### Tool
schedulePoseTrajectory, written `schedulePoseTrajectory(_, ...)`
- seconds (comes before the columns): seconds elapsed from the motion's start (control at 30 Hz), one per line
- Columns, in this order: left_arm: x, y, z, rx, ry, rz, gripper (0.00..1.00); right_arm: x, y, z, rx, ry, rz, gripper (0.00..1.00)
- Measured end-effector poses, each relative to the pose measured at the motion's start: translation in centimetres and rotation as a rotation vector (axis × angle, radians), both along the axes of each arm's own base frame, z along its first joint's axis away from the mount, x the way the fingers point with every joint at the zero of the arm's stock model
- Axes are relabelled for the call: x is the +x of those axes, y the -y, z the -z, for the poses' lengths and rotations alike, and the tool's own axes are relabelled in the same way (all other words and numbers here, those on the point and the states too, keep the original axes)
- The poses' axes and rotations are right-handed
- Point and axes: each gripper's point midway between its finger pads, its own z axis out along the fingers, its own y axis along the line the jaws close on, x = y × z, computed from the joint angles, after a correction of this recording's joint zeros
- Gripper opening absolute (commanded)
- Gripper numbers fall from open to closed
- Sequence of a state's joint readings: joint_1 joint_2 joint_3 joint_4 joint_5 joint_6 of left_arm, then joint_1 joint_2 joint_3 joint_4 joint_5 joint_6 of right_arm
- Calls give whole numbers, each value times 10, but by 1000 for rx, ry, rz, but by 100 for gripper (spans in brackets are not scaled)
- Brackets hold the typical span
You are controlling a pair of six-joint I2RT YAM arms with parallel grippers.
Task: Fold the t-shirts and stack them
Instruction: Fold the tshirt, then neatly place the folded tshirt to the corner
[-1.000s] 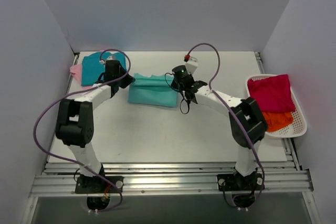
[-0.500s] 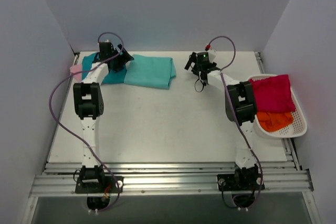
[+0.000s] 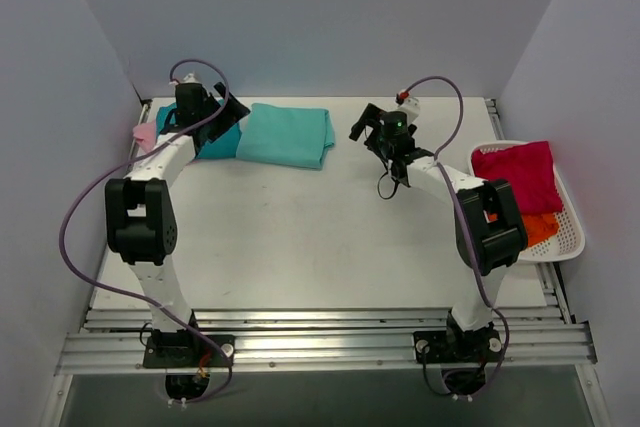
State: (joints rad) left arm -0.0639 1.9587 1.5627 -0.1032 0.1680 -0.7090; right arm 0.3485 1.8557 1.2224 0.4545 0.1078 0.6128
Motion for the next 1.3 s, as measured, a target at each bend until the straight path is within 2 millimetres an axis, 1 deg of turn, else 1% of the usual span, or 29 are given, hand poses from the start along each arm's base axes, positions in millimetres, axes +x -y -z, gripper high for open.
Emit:
schedulePoseTrajectory(0.07,-7,13,14,-21,-28,-8,94,-5,4,11,-6,-26,10,100)
schedulePoseTrajectory(0.13,-20,30,39,-38,-90,-15,94,-8,6,17,-12,-41,17,100)
schedulePoseTrajectory(0.2,-33,46,62,-56,-145,-25,94,-9,8,17,-14,-43,25,100)
schedulePoseTrajectory(0.27,-40,62,83,-70,-193,-39,94,-10,9,12,-14,-37,28,100)
schedulePoseTrajectory(0.33,-41,75,98,-90,-222,-57,94,-10,11,2,-10,-21,33,100)
schedulePoseTrajectory(0.47,-32,81,123,-145,-269,-123,94,-15,17,-19,-2,17,50,100)
schedulePoseTrajectory(0.5,-28,82,125,-167,-268,-142,94,-16,19,-24,0,25,55,100)
schedulePoseTrajectory(0.57,-18,81,121,-198,-241,-176,94,-18,24,-29,1,35,65,100)
schedulePoseTrajectory(0.63,-13,82,123,-225,-235,-205,94,-20,31,-32,1,39,79,100)
schedulePoseTrajectory(0.73,1,84,121,-265,-213,-229,94,-22,39,-33,1,38,92,100)
schedulePoseTrajectory(0.77,8,86,121,-272,-209,-234,99,-23,42,-33,1,38,97,100)
schedulePoseTrajectory(0.8,16,87,120,-281,-200,-236,78,-24,45,-34,1,38,102,100)
schedulePoseTrajectory(0.83,25,90,120,-296,-189,-237,45,-26,48,-33,1,36,107,100)
schedulePoseTrajectory(0.87,35,92,121,-302,-181,-235,6,-28,52,-33,2,35,112,100)
schedulePoseTrajectory(0.9,43,94,124,-310,-178,-220,2,-30,55,-33,4,34,116,100)
schedulePoseTrajectory(0.97,57,99,140,-333,-190,-188,2,-32,63,-35,9,37,128,100)
schedulePoseTrajectory(1.0,67,103,144,-360,-187,-162,2,-33,68,-36,11,39,136,100)
schedulePoseTrajectory(1.07,88,107,141,-390,-158,-109,2,-35,77,-40,20,47,149,100)
schedulePoseTrajectory(1.13,107,107,137,-375,-146,-62,2,-38,88,-48,37,64,163,100)
schedulePoseTrajectory(1.23,121,102,131,-301,-138,-10,2,-40,98,-59,65,94,177,100)
schedulePoseTrajectory(1.3,128,97,118,-230,-114,20,2,-40,104,-64,80,111,185,100)
